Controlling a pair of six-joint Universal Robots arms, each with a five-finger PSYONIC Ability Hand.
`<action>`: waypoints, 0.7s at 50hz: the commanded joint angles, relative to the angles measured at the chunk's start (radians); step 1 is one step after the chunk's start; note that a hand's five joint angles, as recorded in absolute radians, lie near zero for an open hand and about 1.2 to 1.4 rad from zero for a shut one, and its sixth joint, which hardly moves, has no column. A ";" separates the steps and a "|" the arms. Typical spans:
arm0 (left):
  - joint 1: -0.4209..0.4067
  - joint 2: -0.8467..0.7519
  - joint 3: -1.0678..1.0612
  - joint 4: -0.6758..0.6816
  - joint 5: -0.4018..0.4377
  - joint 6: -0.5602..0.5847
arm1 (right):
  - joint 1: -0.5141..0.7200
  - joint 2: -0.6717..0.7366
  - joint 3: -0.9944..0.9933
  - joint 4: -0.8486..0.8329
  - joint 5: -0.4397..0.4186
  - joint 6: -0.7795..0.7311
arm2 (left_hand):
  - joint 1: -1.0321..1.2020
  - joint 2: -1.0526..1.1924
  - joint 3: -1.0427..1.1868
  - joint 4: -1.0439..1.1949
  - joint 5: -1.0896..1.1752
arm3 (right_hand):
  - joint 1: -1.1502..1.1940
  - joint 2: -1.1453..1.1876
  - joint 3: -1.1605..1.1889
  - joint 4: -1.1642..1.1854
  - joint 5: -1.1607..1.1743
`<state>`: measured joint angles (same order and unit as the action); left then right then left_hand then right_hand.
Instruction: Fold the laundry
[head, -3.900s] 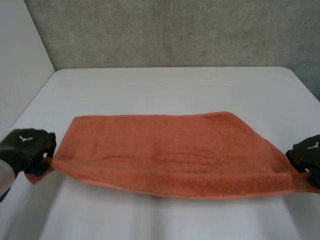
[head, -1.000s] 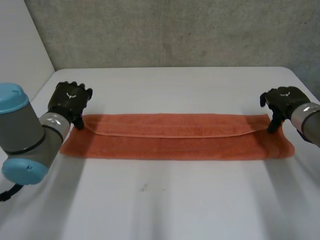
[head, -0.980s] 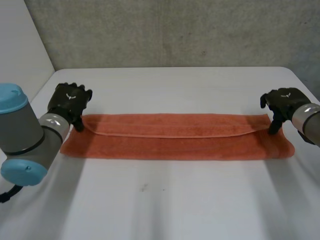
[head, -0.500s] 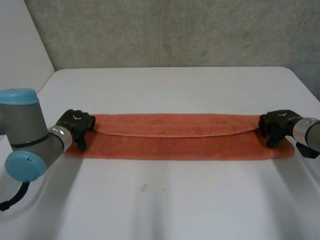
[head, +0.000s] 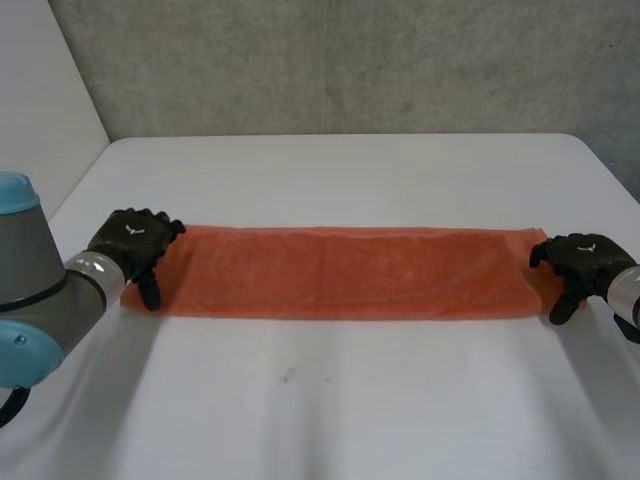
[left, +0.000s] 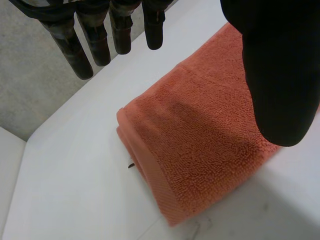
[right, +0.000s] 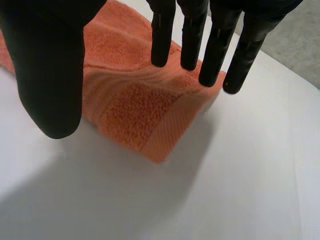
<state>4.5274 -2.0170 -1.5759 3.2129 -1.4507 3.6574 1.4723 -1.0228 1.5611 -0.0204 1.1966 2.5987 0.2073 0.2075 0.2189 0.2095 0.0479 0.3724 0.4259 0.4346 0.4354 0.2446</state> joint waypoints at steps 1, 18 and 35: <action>-0.005 -0.002 -0.001 0.012 0.000 -0.011 | -0.009 0.010 0.004 -0.049 0.000 -0.008 | -0.017 -0.017 -0.029 -0.019 -0.032 | 0.534 0.480 0.471 0.471 0.487; -0.002 0.007 -0.019 0.028 -0.002 -0.013 | -0.141 0.017 -0.119 -0.170 0.208 -0.153 | -0.011 -0.012 -0.023 -0.014 -0.026 | 1.024 0.970 0.962 0.961 0.977; 0.002 0.081 -0.095 0.028 0.000 -0.013 | 0.128 -0.031 -0.242 -0.174 0.198 -0.155 | -0.023 -0.023 -0.035 -0.025 -0.038 | 1.024 0.970 0.962 0.961 0.977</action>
<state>4.5300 -1.9688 -1.6433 3.2413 -1.4513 3.6448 1.3686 -1.0130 1.3377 -0.1897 1.4235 2.3797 0.2073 0.2075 0.2189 0.2095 0.0479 0.9620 1.1731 1.1768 1.1913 0.9759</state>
